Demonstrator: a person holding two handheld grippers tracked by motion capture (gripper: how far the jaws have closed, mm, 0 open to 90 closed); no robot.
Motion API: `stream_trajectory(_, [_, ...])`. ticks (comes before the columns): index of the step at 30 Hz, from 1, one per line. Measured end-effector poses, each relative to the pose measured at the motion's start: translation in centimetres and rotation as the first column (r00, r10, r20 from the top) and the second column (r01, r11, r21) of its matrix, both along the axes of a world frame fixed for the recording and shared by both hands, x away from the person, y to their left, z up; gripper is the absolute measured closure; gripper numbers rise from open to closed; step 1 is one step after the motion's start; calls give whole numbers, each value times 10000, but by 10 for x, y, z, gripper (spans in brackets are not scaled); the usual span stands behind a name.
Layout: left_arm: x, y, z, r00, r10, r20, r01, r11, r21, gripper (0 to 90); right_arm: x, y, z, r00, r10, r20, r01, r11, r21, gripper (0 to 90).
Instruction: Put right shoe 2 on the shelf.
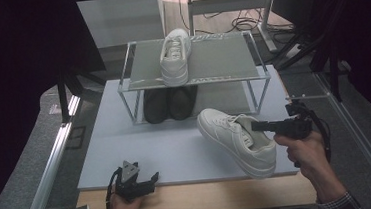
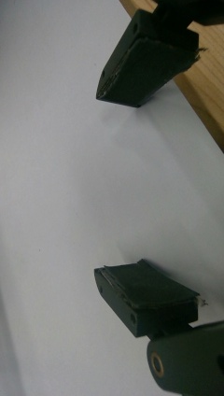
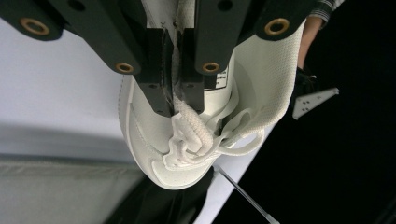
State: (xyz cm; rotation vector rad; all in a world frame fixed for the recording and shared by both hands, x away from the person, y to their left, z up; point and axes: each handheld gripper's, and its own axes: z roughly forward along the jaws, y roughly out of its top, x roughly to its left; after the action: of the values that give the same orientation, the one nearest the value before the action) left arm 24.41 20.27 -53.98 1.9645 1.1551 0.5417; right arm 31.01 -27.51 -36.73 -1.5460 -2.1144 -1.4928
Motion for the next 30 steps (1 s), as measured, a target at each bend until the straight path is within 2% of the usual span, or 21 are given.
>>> stream_trajectory(11, [0, 0, 0, 10000, 6, 11, -6, 10000, -10, 134, 6, -1, 19, 9999, -81, 116, 75, 9988, 484, 848])
stream_trajectory(30, [0, 1, 0, 10000, -47, -30, 47, 10000, 67, 134, 12, 1, 63, 9985, -309, 441, 270, 9959, 864, 848])
